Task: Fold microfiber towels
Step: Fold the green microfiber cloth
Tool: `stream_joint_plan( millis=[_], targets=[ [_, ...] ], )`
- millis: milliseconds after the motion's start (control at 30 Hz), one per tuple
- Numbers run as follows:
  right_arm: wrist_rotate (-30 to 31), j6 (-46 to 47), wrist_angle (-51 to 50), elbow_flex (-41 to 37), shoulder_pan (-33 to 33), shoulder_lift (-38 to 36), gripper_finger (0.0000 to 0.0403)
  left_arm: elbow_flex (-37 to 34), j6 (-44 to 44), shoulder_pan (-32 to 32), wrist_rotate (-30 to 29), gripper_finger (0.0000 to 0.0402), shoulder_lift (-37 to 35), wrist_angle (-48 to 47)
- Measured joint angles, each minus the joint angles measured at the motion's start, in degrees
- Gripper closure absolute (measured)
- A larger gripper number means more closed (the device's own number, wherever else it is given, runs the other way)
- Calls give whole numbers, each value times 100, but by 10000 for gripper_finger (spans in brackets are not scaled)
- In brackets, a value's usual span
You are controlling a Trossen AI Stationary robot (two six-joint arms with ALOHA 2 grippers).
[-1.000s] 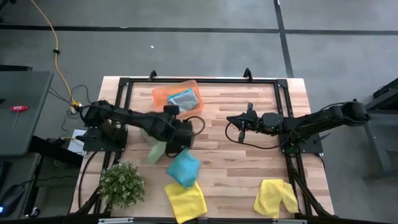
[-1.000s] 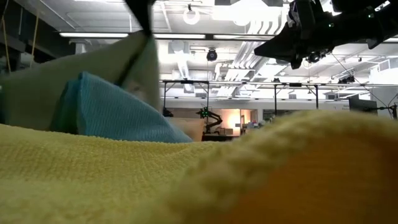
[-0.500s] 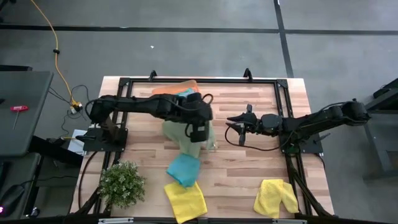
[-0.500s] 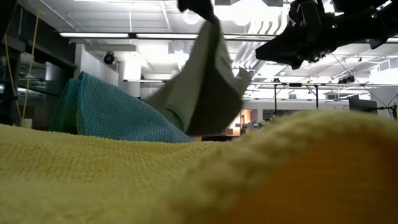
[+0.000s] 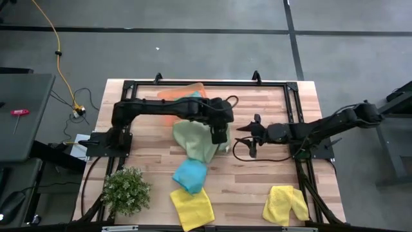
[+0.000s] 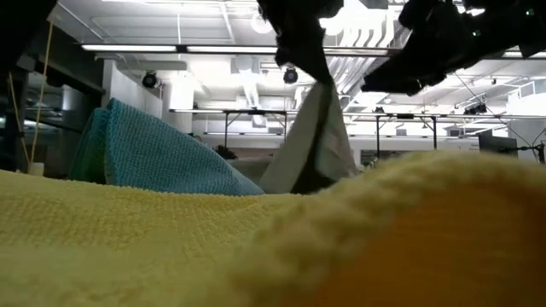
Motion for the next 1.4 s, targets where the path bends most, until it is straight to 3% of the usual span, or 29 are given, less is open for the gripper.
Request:
stream_joint_plan(
  millis=[267,433,633,833,1000,1267,1400],
  targets=[
    [25,988,-1008,127,459,573,206,-4,-41,19,76,401,614,635],
    [394,1244,-1098,123,810,1297,206,-4,-43,25,256,401,842,768],
    [833,1389,-406,121,971,2342,206,-4,-52,25,256,401,895,795],
    [856,652,773,116,987,3193,206,-4,-89,28,254,401,893,720],
    [849,43,1179,118,984,3592,206,-4,-89,28,321,401,893,616],
    [856,-19,1550,134,935,3932,208,-4,-89,28,323,401,893,613],
    [856,36,1523,136,936,3953,241,-4,-91,28,323,401,890,615]
  ],
)
